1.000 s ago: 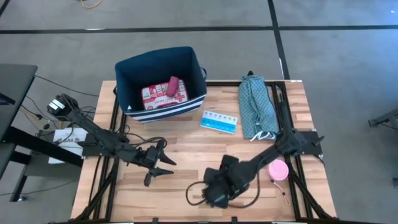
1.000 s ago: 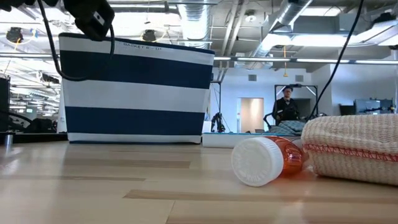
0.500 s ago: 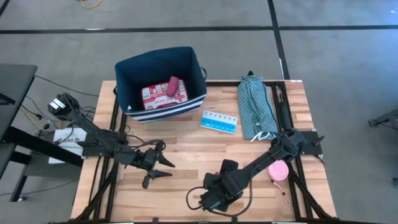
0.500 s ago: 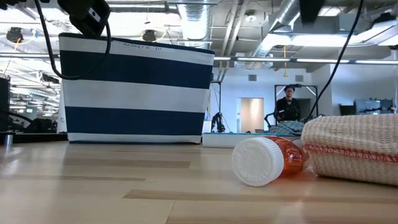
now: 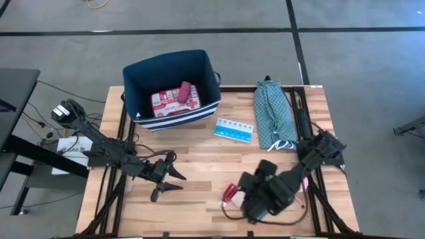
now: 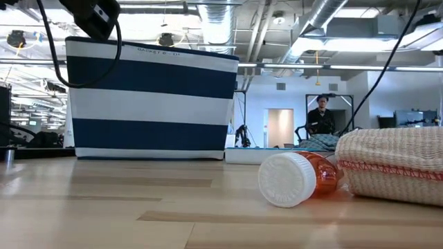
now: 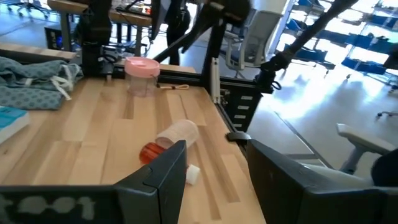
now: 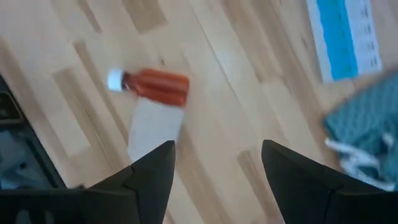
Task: Pick & place medical supplies in basket/bin
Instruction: Put the light brown bandage into the blue bin
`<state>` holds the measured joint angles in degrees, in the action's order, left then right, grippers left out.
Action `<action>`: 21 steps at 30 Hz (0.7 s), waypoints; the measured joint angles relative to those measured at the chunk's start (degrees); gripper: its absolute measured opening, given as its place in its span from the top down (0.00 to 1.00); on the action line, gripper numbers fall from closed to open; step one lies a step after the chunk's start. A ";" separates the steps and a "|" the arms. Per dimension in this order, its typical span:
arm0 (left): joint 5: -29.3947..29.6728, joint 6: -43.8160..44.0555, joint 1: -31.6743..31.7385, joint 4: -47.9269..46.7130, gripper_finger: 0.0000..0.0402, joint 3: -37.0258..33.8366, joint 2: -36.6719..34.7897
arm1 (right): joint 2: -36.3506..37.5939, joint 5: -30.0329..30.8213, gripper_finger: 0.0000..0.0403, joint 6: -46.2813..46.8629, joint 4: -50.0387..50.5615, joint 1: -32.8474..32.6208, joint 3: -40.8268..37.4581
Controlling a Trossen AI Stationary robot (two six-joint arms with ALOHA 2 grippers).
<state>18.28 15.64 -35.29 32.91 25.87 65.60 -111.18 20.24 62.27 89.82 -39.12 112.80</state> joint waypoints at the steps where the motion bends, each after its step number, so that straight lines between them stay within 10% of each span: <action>1: 0.00 -0.01 -0.16 0.01 0.61 0.00 0.00 | 0.82 -0.01 0.42 1.66 -0.15 -0.61 -1.86; 8: 0.02 -0.02 -0.32 1.13 0.61 0.00 0.00 | 2.69 -3.00 0.42 9.94 -7.30 -2.51 -13.11; 21: 0.02 1.93 -0.32 0.72 0.61 0.00 0.00 | -4.18 -14.44 0.42 -5.32 -31.80 -0.19 -17.65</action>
<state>18.31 17.57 -35.62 33.63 25.87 65.60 -115.36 5.80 56.95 58.02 -39.31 95.15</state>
